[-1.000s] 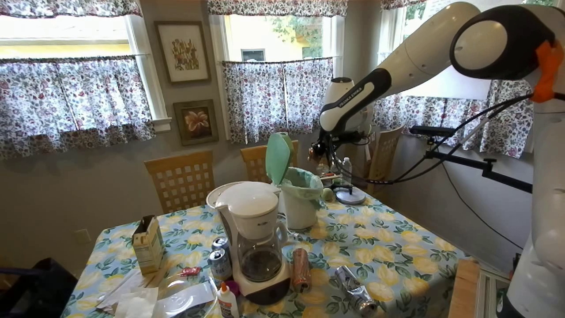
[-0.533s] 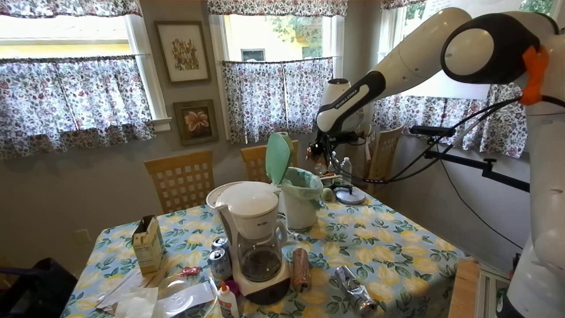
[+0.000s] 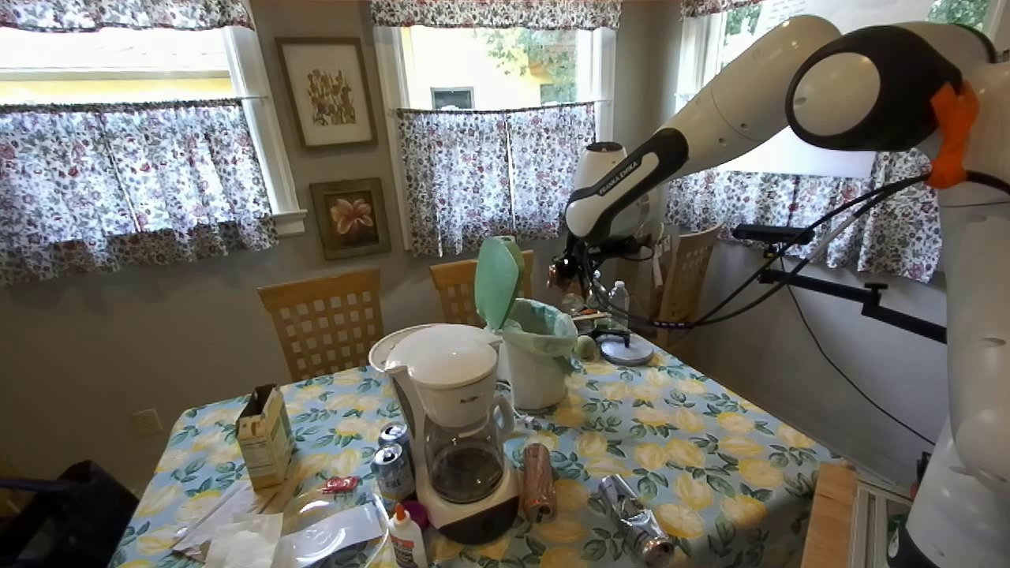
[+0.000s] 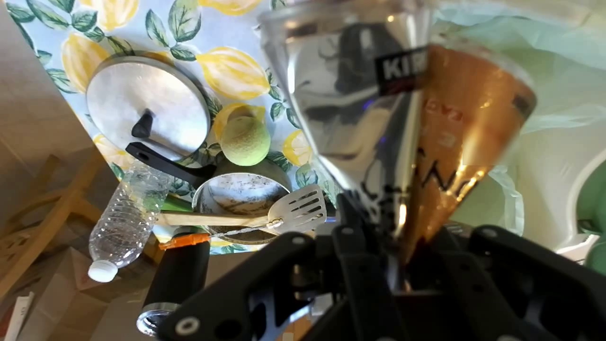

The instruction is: Throw two cans into the bin

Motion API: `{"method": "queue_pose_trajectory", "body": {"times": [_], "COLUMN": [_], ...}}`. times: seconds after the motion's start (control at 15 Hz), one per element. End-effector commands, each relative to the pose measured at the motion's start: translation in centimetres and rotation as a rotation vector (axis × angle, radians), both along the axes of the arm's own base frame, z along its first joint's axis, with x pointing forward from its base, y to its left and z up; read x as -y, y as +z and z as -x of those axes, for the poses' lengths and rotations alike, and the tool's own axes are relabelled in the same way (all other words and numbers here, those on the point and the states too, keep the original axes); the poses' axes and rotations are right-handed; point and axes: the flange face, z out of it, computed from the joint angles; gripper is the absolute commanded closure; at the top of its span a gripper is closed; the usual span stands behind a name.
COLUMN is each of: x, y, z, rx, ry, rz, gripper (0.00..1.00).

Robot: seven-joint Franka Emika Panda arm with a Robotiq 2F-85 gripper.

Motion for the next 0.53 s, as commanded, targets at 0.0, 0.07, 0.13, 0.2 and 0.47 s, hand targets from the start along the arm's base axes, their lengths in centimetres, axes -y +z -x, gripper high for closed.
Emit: {"method": "queue_pose_trajectory", "body": {"times": [0.0,0.07,0.13,0.2,0.47], "x": [0.7,0.7,0.6,0.6,0.5], "y": [-0.8,-1.0,-1.2,-1.3,-1.7], "z": [-1.1,-1.3,-1.6,-1.9,-3.3], "rx": [0.004,0.006,0.011,0.017,0.064], "ry": [0.010,0.013,0.019,0.024,0.053], "rz": [-0.007,-0.004,-0.005,-0.007,-0.017], "gripper": [0.96,0.96,0.96,0.96,0.96]}}
